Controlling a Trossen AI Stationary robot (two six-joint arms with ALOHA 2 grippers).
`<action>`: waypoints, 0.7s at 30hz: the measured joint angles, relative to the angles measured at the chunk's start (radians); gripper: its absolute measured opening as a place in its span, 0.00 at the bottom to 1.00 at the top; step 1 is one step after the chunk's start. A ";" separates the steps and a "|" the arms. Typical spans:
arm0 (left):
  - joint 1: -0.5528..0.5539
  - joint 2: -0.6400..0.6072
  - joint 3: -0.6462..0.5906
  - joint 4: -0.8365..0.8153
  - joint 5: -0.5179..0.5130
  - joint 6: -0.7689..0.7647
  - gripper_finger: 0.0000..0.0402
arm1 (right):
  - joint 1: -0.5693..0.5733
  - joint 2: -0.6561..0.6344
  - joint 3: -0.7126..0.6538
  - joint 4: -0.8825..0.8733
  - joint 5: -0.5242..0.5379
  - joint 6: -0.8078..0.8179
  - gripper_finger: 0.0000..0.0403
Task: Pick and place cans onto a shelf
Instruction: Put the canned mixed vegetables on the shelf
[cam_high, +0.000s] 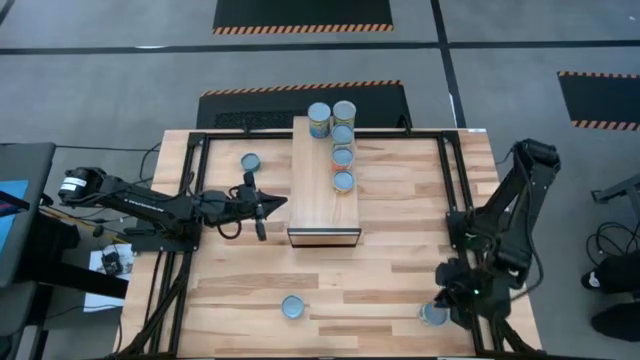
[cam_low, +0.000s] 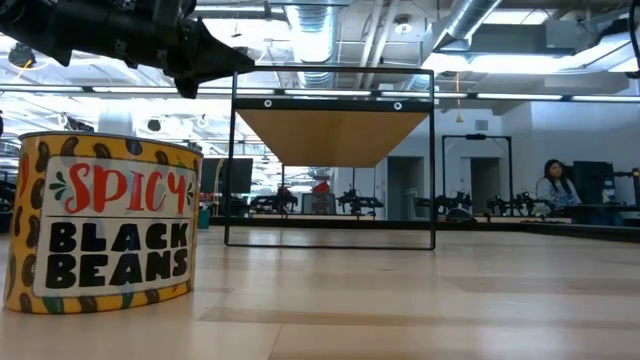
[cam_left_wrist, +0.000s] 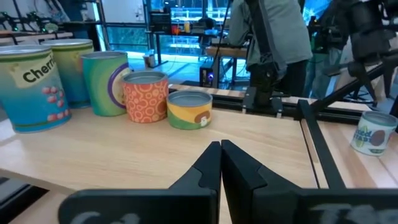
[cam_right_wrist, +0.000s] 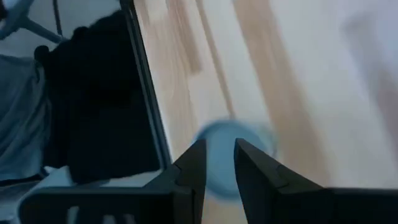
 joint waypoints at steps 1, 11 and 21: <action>0.000 0.000 0.000 0.000 0.000 0.003 0.00 | 0.014 0.018 0.000 0.007 -0.013 0.037 0.28; 0.008 0.000 0.000 0.000 -0.007 0.024 0.00 | 0.037 0.273 0.185 -0.105 -0.105 0.108 0.44; 0.008 0.000 0.000 0.000 -0.009 0.036 0.00 | -0.004 0.523 0.392 -0.277 -0.117 0.027 0.44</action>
